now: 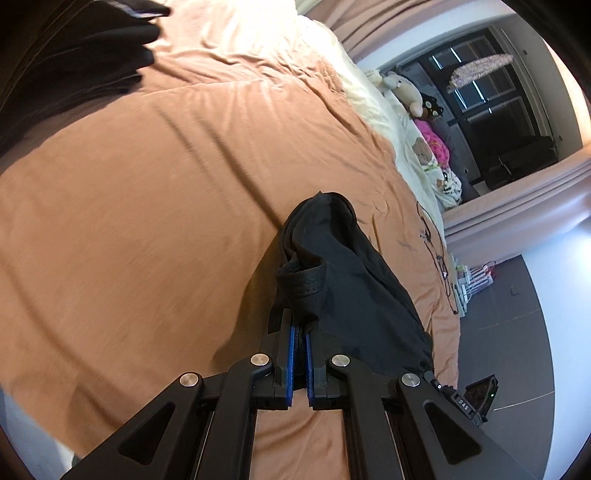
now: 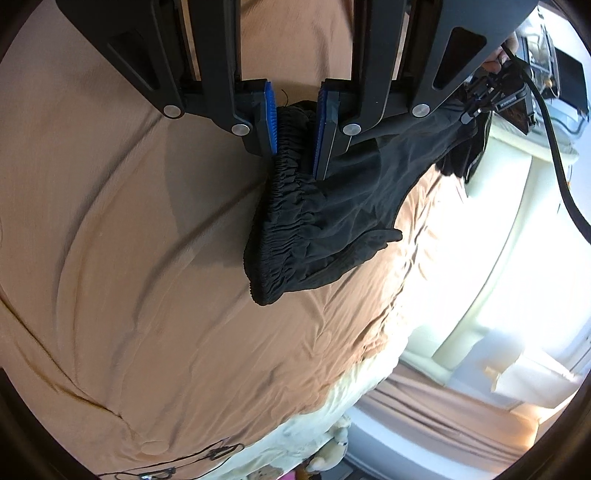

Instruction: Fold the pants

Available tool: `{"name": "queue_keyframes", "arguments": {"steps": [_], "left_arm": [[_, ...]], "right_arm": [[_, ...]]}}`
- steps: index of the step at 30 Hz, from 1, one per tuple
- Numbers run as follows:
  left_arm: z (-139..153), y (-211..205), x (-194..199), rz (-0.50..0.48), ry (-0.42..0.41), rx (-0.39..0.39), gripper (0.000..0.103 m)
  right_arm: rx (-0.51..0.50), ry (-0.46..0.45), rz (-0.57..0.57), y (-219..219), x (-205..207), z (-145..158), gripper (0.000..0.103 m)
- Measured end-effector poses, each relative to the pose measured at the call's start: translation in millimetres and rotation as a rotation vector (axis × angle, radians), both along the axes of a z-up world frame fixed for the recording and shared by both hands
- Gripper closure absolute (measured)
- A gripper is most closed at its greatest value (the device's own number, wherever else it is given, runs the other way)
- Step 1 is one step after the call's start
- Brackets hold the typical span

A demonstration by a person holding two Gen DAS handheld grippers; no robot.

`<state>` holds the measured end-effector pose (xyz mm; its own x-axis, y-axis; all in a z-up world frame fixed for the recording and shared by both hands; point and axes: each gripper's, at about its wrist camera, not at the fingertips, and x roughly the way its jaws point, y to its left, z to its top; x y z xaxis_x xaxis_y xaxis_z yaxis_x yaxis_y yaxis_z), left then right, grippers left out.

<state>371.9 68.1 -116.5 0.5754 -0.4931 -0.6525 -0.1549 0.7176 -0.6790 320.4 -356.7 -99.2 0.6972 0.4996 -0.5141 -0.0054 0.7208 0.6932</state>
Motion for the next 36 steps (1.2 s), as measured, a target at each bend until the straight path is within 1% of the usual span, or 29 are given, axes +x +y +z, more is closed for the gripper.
{"name": "queue_keyframes", "arguments": {"steps": [6, 11, 17, 20, 21, 22, 23, 24, 25, 27, 29, 31, 36], "left_arm": [[0.2, 8.0, -25.0, 0.018, 0.003, 0.012, 0.098], [-3.7, 19.1, -46.0, 0.039, 0.012, -0.016, 0.098], [-12.0, 26.8, -71.4, 0.045, 0.051, -0.032, 0.098], [-20.2, 29.5, -77.2, 0.028, 0.081, -0.025, 0.097], [-23.0, 29.1, -76.9, 0.018, 0.101, -0.003, 0.096], [-25.1, 29.6, -75.8, 0.019, 0.129, 0.043, 0.096], [-25.3, 30.8, -75.5, 0.020, 0.136, 0.067, 0.095], [-24.6, 33.0, -74.8, 0.020, 0.137, 0.085, 0.088], [-23.6, 35.2, -74.7, 0.023, 0.135, 0.096, 0.078], [-16.4, 40.7, -71.6, 0.036, 0.121, 0.133, 0.069], [-10.0, 44.4, -66.7, 0.043, 0.109, 0.167, 0.069], [-5.6, 46.2, -59.6, 0.040, 0.094, 0.183, 0.069], [5.7, 33.7, -30.6, -0.003, 0.059, 0.218, 0.069]], "right_arm": [[-0.043, 0.017, 0.036, 11.8, -11.6, 6.5, 0.089], [-0.078, 0.039, 0.063, 21.6, -12.3, 11.8, 0.089], [-0.135, 0.050, 0.094, 32.8, -8.7, 18.4, 0.089], [-0.159, 0.060, 0.098, 35.7, -6.3, 17.0, 0.089], [-0.176, 0.067, 0.099, 37.4, -5.3, 16.1, 0.086], [-0.196, 0.081, 0.096, 40.2, -2.6, 15.0, 0.082], [-0.209, 0.093, 0.088, 43.1, -1.5, 13.4, 0.079], [-0.212, 0.097, 0.086, 43.9, -1.3, 12.5, 0.069], [-0.218, 0.097, 0.080, 44.0, -1.9, 12.7, 0.058], [-0.240, 0.084, 0.050, 41.6, -5.5, 16.3, 0.049], [-0.247, 0.069, 0.024, 38.8, -8.9, 21.2, 0.049], [-0.237, 0.054, 0.011, 36.4, -9.8, 26.5, 0.049], [-0.276, 0.005, 0.011, 46.2, -11.3, 39.2, 0.049]]}}
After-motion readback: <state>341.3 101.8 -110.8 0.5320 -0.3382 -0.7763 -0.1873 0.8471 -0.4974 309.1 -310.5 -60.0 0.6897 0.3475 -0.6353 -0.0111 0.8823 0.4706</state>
